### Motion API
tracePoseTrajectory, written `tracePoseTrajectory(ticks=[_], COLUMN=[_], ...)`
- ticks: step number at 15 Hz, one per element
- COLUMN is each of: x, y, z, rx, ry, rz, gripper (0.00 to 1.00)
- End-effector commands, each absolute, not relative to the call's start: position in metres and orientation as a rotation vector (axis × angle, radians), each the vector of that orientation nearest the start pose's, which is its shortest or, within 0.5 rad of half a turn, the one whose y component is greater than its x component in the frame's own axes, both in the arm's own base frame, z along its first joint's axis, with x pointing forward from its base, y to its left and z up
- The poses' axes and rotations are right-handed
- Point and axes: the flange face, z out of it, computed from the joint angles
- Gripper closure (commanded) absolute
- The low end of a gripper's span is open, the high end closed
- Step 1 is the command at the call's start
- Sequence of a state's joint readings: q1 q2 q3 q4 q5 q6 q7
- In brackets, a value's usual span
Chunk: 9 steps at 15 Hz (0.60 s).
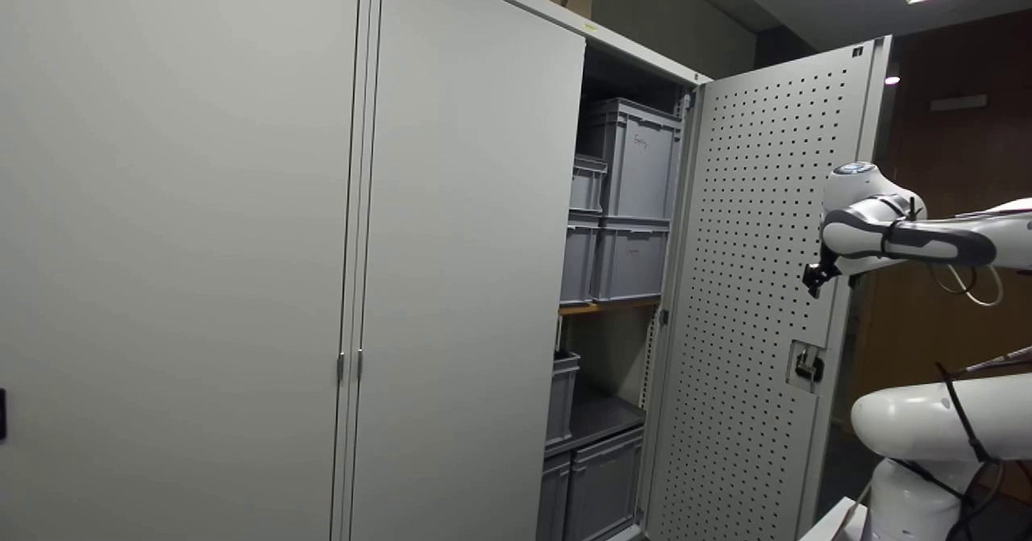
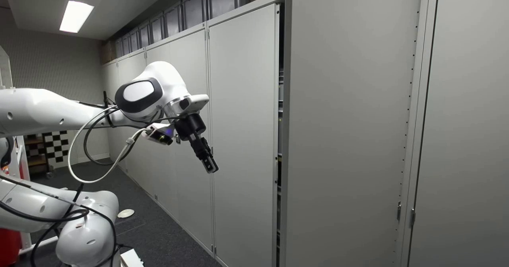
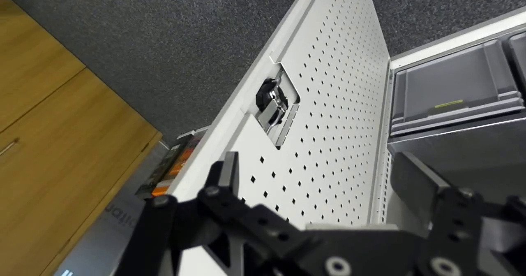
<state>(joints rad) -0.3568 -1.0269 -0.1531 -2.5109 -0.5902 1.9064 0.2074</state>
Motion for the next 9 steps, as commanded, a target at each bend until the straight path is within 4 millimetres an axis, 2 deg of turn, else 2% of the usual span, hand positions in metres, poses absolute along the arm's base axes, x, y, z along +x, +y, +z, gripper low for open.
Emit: tracePoseTrajectory(ticks=[1, 9], x=[0.202, 0.185], y=[-0.203, -0.234], z=[0.625, 0.628], rx=[2.439, 2.418], ry=[-0.748, -0.781], rz=[0.524, 0.577], gripper=[0.00, 0.00])
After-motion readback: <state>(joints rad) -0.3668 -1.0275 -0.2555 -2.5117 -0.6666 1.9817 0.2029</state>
